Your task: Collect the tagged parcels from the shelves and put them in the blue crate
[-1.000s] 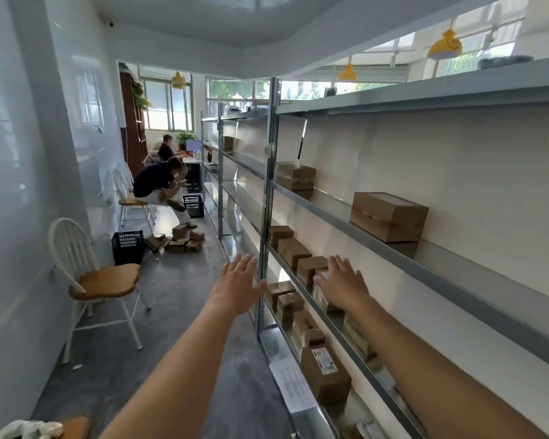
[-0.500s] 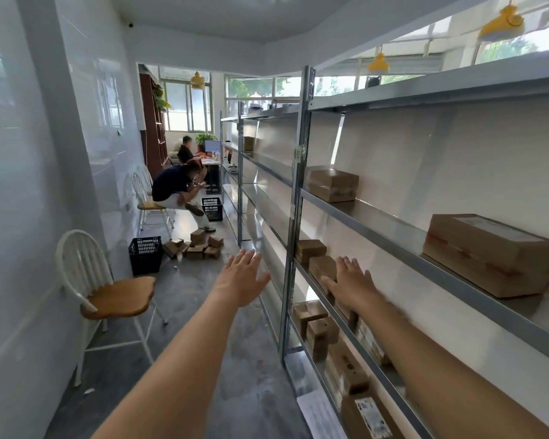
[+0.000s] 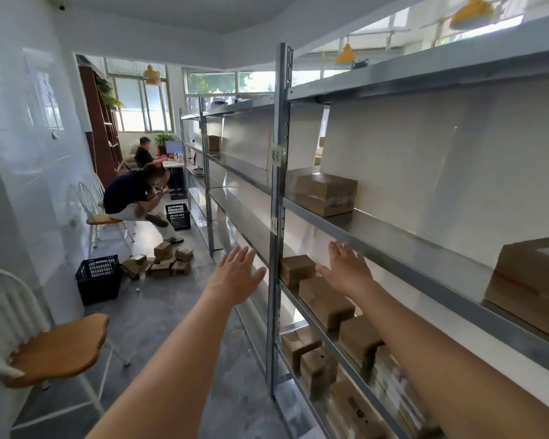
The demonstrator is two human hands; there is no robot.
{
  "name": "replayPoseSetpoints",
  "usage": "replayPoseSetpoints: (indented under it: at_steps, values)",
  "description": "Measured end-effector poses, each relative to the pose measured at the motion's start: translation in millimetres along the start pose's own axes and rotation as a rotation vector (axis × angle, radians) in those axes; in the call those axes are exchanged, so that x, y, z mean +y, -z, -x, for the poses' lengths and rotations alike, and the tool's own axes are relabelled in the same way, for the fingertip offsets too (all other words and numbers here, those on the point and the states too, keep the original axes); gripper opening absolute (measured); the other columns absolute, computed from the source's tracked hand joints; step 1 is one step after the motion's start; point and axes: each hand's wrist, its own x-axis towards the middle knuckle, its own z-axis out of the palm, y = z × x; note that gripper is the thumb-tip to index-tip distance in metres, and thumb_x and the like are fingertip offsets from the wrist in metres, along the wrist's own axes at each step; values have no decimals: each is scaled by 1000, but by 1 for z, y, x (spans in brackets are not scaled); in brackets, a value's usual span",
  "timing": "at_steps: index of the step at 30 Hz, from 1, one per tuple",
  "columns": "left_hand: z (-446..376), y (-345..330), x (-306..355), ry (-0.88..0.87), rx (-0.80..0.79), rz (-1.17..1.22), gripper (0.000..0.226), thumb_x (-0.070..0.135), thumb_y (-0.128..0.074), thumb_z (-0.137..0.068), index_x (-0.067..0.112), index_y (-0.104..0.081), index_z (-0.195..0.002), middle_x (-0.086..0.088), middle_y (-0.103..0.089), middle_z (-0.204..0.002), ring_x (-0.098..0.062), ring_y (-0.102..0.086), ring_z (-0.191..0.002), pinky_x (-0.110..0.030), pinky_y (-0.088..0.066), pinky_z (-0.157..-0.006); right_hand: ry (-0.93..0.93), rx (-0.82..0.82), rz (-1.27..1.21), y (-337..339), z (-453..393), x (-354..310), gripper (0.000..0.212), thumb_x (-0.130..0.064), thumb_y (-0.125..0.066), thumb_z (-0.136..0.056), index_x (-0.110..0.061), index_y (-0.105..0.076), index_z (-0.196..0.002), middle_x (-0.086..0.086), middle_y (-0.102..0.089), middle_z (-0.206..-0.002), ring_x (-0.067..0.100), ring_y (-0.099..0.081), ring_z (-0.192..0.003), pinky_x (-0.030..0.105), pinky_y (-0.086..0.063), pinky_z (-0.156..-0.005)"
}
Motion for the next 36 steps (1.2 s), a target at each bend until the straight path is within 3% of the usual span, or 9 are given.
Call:
replayPoseSetpoints:
  at_steps: [9, 16, 20, 24, 26, 28, 31, 34, 36]
  values:
    - [-175, -1, 0, -105, 38, 55, 65, 49, -25, -101, 15, -10, -154, -4, -8, -162, -20, 0, -149, -42, -4, -122, -130, 46, -54, 21, -142, 39, 77, -52, -32, -101, -7, -3, -156, 10, 0, -165, 24, -1, -152, 45, -6, -121]
    - [-283, -23, -16, -112, 41, 231, 62, 44, -25, -103, 11, -14, -154, -8, -13, -161, -24, -6, -149, -41, -7, -122, -200, 101, -39, 6, -218, 58, 89, -67, -37, -92, -10, -10, -156, 10, -11, -164, 26, -12, -151, 49, -13, -121]
    - [-351, -34, -17, -126, 55, 480, 51, 30, -30, -104, 4, -27, -148, -17, -25, -155, -32, -22, -144, -43, -20, -118, -262, 156, -92, -4, -249, 56, 100, -76, -41, -84, -13, -11, -156, 6, -12, -164, 23, -14, -150, 51, -13, -121]
    - [-425, -44, -17, -82, -4, 764, 50, 40, -30, -101, 3, -43, -133, -24, -46, -134, -38, -45, -122, -46, -41, -98, -405, 246, -253, -6, -274, 50, 108, -82, -47, -75, -14, -18, -154, 4, -27, -159, 26, -29, -145, 54, -22, -117]
    - [-450, -46, -12, -59, -61, 923, 57, 50, -26, -99, 6, -43, -132, -19, -51, -127, -33, -51, -114, -42, -44, -90, -464, 285, -374, -11, -283, 48, 104, -81, -55, -71, -16, -29, -149, 2, -38, -152, 27, -42, -137, 49, -34, -112]
    - [-467, -47, -10, -92, -131, 1031, 58, 49, -22, -101, 8, -41, -137, -17, -51, -130, -32, -49, -119, -42, -41, -99, -499, 319, -576, -19, -286, 44, 95, -75, -66, -69, -20, -37, -140, -1, -51, -139, 24, -53, -124, 40, -45, -102]
    - [-484, -49, -14, -114, -328, 1162, 59, 51, -22, -101, 12, -40, -141, -11, -49, -132, -28, -46, -123, -42, -36, -109, -534, 309, -673, -24, -284, 34, 72, -57, -68, -81, -22, -38, -136, -4, -59, -122, 17, -60, -103, 30, -52, -85]
    - [-495, -46, -21, -161, -427, 1187, 61, 56, -28, -98, 12, -45, -138, -12, -51, -134, -30, -50, -121, -46, -40, -107, -561, 356, -731, -24, -281, 24, 66, -52, -64, -87, -24, -40, -140, -6, -59, -127, 13, -58, -109, 19, -49, -83]
    - [-500, -39, -22, -177, -486, 1250, 52, 52, -32, -99, 13, -50, -128, -12, -54, -126, -31, -54, -113, -45, -46, -101, -592, 446, -694, -19, -280, 16, 56, -55, -56, -91, -23, -46, -135, -3, -60, -130, 17, -57, -114, 26, -47, -91]
